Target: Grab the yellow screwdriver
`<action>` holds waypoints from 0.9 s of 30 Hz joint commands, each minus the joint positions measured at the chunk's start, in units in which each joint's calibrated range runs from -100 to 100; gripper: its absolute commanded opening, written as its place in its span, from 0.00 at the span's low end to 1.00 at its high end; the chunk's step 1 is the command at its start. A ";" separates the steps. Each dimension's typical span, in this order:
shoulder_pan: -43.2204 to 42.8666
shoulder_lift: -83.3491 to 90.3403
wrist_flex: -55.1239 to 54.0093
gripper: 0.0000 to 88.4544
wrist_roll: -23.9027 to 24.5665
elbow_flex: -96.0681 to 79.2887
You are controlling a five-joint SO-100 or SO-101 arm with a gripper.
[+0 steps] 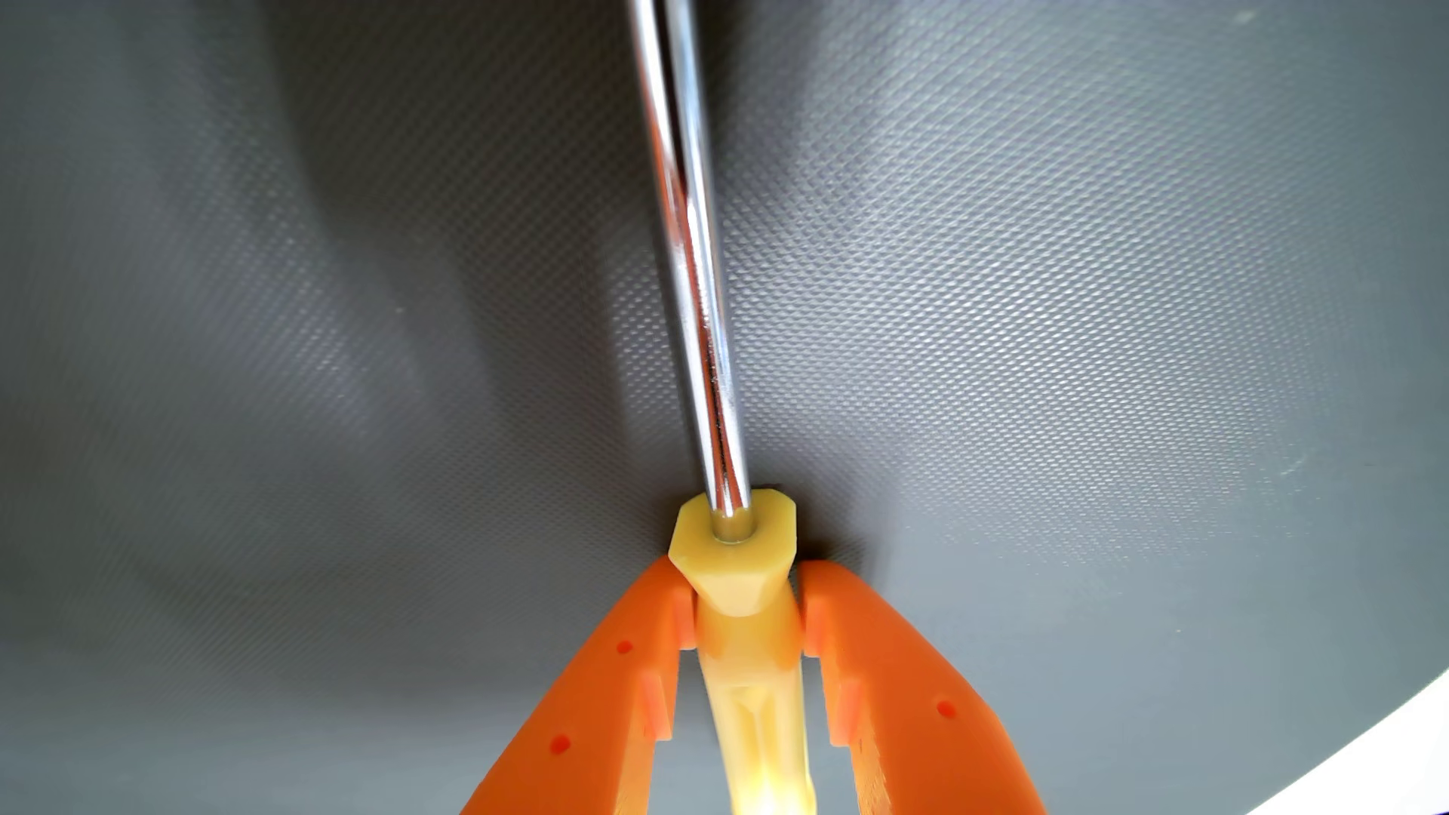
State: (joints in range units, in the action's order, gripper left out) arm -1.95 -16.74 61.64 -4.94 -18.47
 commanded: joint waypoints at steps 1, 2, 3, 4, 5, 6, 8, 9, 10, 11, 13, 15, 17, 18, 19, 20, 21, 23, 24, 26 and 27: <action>0.12 1.33 1.84 0.01 0.10 1.31; -0.05 1.67 2.71 0.01 0.10 2.03; -0.46 1.92 3.74 0.01 0.10 2.84; -0.63 2.18 4.61 0.01 0.10 3.47; -0.63 2.43 5.13 0.01 0.10 3.92; -0.63 2.52 5.30 0.01 0.10 4.37; -0.71 2.52 5.30 0.01 0.10 5.18; -0.71 2.52 5.39 0.01 0.10 5.54; -0.80 2.60 5.73 0.01 0.10 6.08; -0.80 2.69 6.43 0.01 0.10 6.89; -0.80 2.86 8.42 0.01 0.10 8.60; -0.71 2.86 10.49 0.01 0.15 10.32; -0.63 2.94 12.48 0.01 0.15 11.94; -0.63 3.03 13.26 0.01 0.15 12.84; -0.63 3.03 14.13 0.01 0.15 13.74; -0.63 3.03 14.82 0.01 0.15 14.73; -0.80 3.03 15.51 0.01 0.15 15.90; -0.96 3.03 16.81 0.01 0.15 18.06; -0.96 3.03 17.42 0.01 0.15 19.05; -1.04 3.03 18.37 0.01 0.21 21.03; -1.04 3.03 18.46 0.01 0.21 21.75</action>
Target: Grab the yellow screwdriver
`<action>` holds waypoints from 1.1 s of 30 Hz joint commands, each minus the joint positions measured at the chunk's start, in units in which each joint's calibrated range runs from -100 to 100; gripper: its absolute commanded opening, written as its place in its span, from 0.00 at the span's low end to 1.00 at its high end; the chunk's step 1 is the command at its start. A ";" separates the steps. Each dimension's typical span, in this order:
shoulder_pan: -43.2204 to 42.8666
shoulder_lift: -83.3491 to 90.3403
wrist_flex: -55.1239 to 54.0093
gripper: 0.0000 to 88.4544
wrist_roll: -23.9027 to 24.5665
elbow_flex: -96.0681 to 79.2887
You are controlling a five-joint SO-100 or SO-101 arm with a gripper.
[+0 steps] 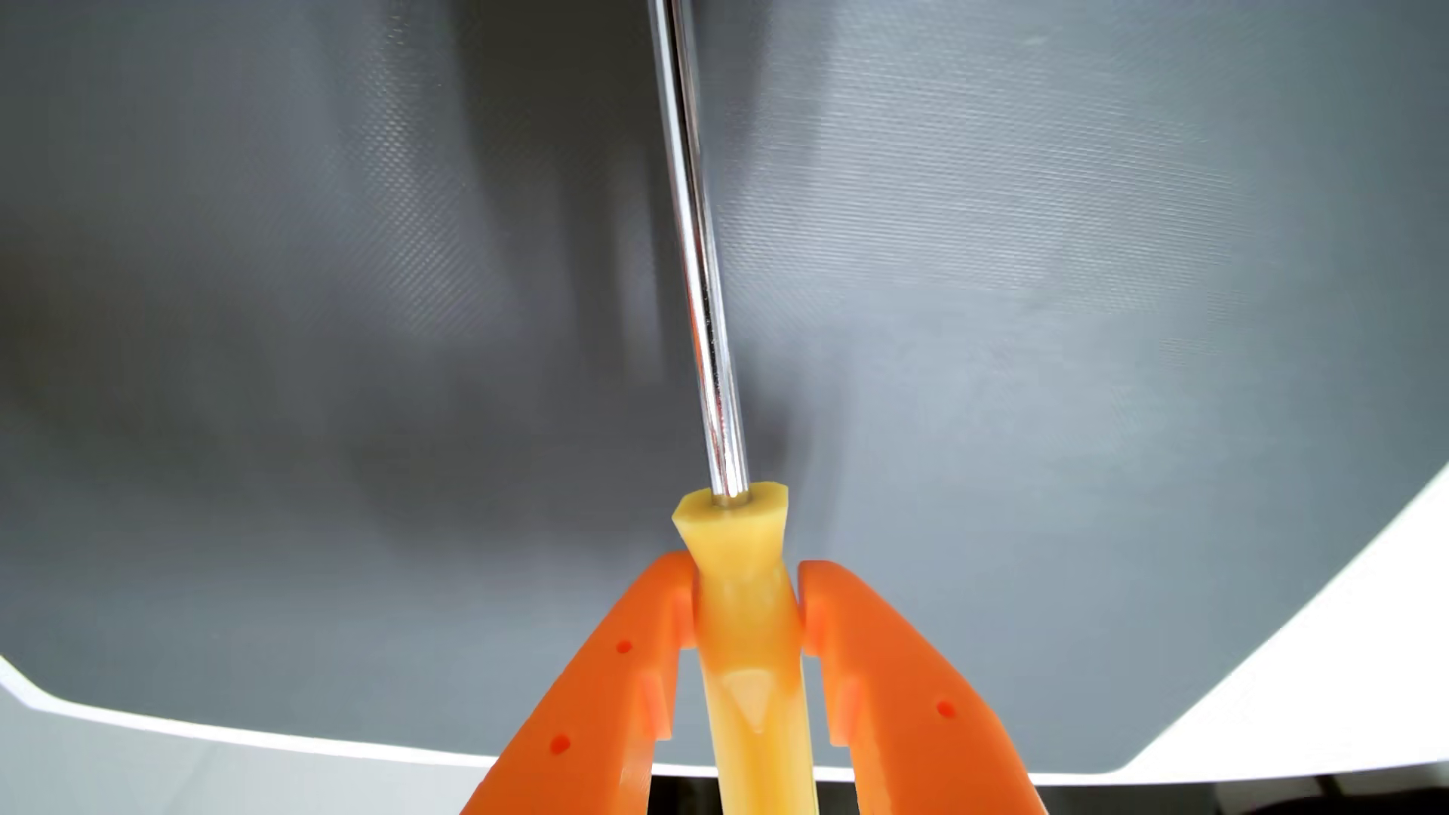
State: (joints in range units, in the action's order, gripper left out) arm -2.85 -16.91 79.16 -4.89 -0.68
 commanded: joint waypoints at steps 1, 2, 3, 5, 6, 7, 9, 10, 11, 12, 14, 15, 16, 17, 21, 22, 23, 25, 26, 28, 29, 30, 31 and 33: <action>-0.15 3.20 0.93 0.01 0.15 4.77; -0.15 3.28 0.93 0.01 0.15 5.58; -0.15 3.28 1.02 0.01 0.05 6.49; -0.15 3.88 2.40 0.01 -0.16 8.20; -0.15 4.64 3.10 0.01 -0.21 8.56; -0.15 5.58 3.53 0.01 -0.21 8.56; -0.15 7.95 4.05 0.01 -0.21 7.93; -0.06 9.23 4.22 0.01 -0.21 7.12; 0.10 10.42 4.22 0.01 -0.21 6.13; 0.19 11.61 4.22 0.01 -0.21 4.95; 0.27 14.15 4.05 0.01 -0.21 2.34; 0.27 15.34 3.96 0.01 -0.11 1.17; 0.19 16.53 3.96 0.01 0.05 0.00; 0.02 17.72 3.96 0.01 0.10 -1.17; -0.06 21.20 3.87 0.01 0.15 -4.77; -0.06 21.88 3.87 0.01 0.15 -5.40; -0.06 22.39 3.96 0.01 0.15 -6.03; -0.06 23.58 4.31 0.01 0.15 -6.75; -0.06 24.26 4.31 0.01 0.15 -7.20; -0.06 25.96 4.31 0.01 0.15 -8.01; -0.06 26.72 4.31 0.01 0.15 -8.37; -0.06 27.66 4.39 0.01 0.15 -8.82; -0.06 28.68 4.39 0.01 0.15 -9.27; -0.06 30.63 4.39 0.01 0.15 -10.26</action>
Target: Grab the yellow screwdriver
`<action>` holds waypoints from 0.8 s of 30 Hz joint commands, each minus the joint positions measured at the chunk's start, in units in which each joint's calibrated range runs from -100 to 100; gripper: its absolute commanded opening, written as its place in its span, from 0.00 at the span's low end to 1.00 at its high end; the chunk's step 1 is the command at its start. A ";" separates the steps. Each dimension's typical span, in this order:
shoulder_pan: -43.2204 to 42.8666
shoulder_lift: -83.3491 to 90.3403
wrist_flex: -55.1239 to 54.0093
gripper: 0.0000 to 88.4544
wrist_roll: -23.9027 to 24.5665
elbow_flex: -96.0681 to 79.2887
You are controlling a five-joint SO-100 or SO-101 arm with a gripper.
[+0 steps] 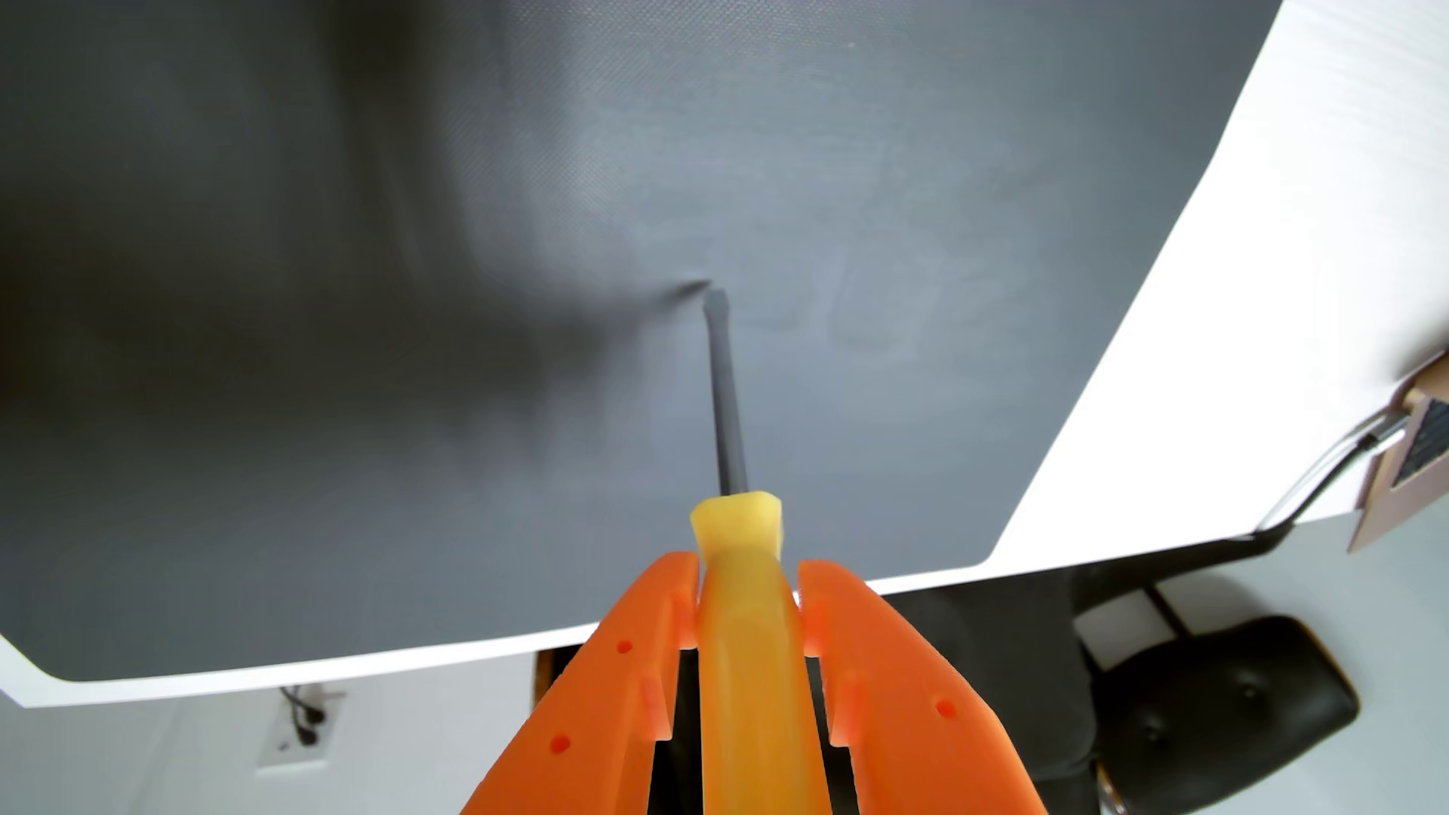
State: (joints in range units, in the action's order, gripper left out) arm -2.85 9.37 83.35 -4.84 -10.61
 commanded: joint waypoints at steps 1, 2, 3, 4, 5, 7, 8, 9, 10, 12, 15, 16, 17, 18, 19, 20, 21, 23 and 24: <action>-0.06 5.20 0.21 0.01 0.10 -0.69; -0.06 5.96 0.21 0.01 0.05 -1.14; -0.06 6.56 0.21 0.01 0.05 -1.50; -0.06 7.06 0.21 0.01 0.05 -1.68; -0.06 7.66 0.21 0.01 0.05 -1.77; -0.06 8.68 0.30 0.01 0.05 -1.77; -0.06 9.10 0.30 0.01 0.05 -1.86; -0.06 9.53 0.30 0.01 0.05 -1.86; -0.06 9.87 0.30 0.01 0.05 -1.86; 0.02 10.55 1.16 0.01 0.05 -1.68; 0.44 11.91 2.89 0.01 0.05 -1.05; 0.52 12.50 3.41 0.01 0.05 -0.96; 0.60 13.26 3.84 0.01 0.05 -0.96; 0.60 14.03 4.19 0.01 0.05 -0.96; 0.69 14.88 4.28 0.01 0.05 -1.23; 1.02 15.64 4.28 0.01 0.05 -1.50; 1.18 16.41 4.28 0.01 0.05 -1.68; 1.43 17.43 4.54 0.01 0.05 -1.77; 1.43 17.77 4.88 0.01 0.05 -1.77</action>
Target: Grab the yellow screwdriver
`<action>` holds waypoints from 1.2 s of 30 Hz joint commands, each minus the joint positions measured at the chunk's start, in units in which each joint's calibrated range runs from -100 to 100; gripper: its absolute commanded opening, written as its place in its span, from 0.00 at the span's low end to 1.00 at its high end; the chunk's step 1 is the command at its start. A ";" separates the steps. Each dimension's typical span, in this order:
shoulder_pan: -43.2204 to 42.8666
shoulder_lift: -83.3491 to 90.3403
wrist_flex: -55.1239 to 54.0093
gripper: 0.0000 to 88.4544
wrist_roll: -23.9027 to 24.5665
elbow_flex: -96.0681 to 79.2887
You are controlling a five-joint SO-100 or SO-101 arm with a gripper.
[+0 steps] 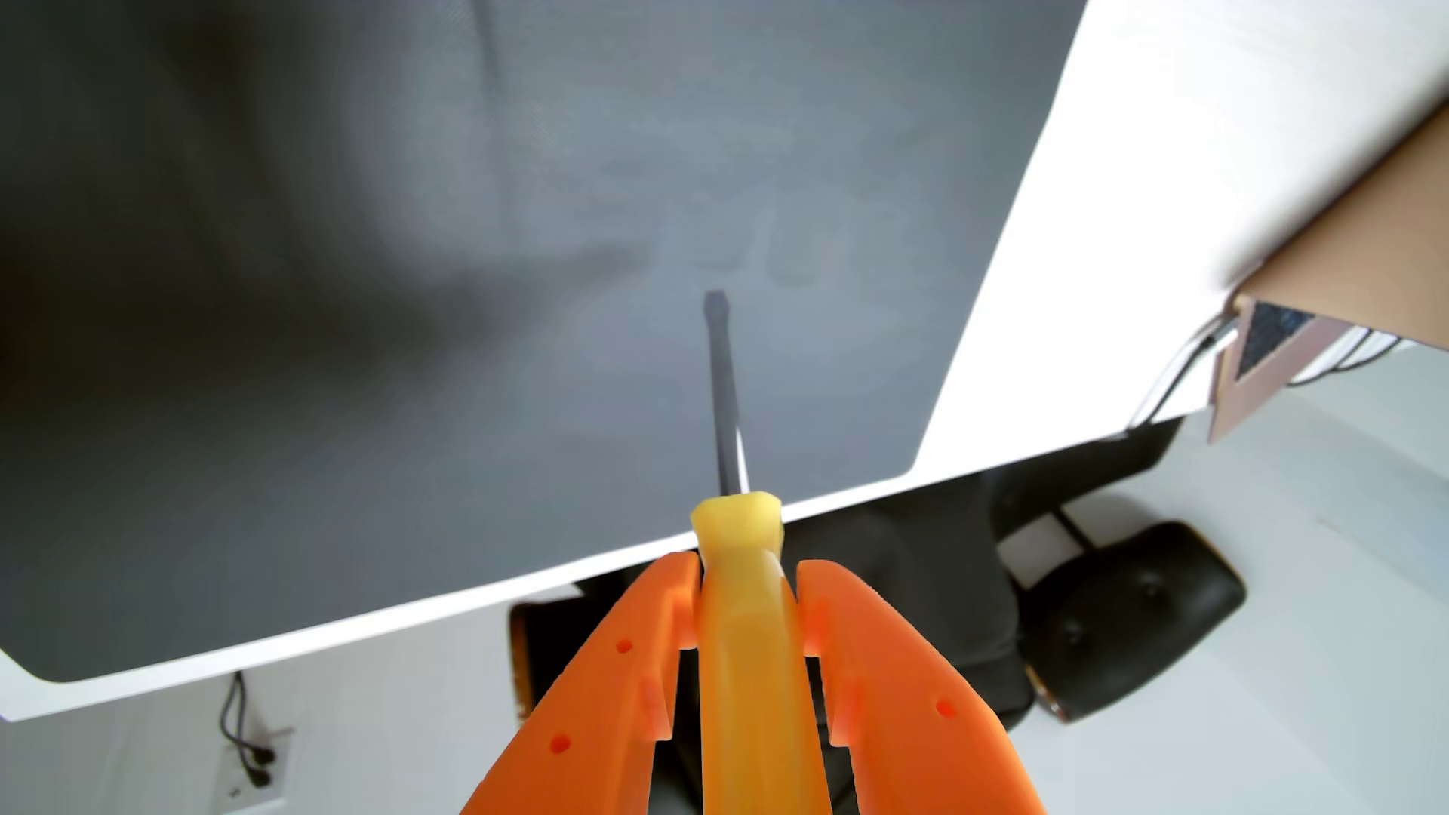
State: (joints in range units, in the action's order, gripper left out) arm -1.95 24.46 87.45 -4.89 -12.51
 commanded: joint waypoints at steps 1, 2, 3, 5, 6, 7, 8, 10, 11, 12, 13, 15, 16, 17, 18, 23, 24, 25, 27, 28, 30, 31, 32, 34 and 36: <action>0.62 2.93 0.87 0.01 0.10 0.21; 0.70 3.18 0.87 0.01 0.05 0.30; 0.87 3.35 0.87 0.01 0.05 0.48; 1.28 3.69 0.87 0.01 0.05 0.66; 1.37 3.78 0.96 0.01 0.05 0.66; 1.45 4.12 1.13 0.01 0.00 0.84; 1.45 4.46 1.48 0.01 -0.11 1.02; 1.62 5.31 1.65 0.01 -0.16 1.02; 1.95 5.82 1.65 0.01 -0.16 0.93; 2.03 6.24 1.65 0.01 -0.16 0.75; 2.11 6.67 1.74 0.01 -0.11 0.66; 2.20 7.35 2.00 0.01 0.00 0.57; 2.20 7.52 2.43 0.01 0.00 0.84; 2.20 7.77 2.69 0.01 0.05 1.02; 2.20 7.85 2.86 0.01 0.05 1.02; 1.95 8.28 2.95 0.01 0.05 1.02; 1.95 8.45 2.95 0.01 0.05 1.02; 1.95 8.53 2.95 0.01 0.05 1.02; 2.03 8.62 2.95 0.01 0.05 0.84; 2.11 8.62 2.95 0.01 0.05 0.75; 2.03 8.62 2.95 0.01 0.05 0.39; 1.95 8.62 2.95 0.01 0.05 0.30; 1.86 8.62 2.95 0.01 0.05 0.30; 1.86 8.62 2.86 0.01 0.05 0.30; 1.95 8.62 2.86 0.01 0.05 0.30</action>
State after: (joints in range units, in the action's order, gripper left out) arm -0.15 31.50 90.24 -4.89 -12.51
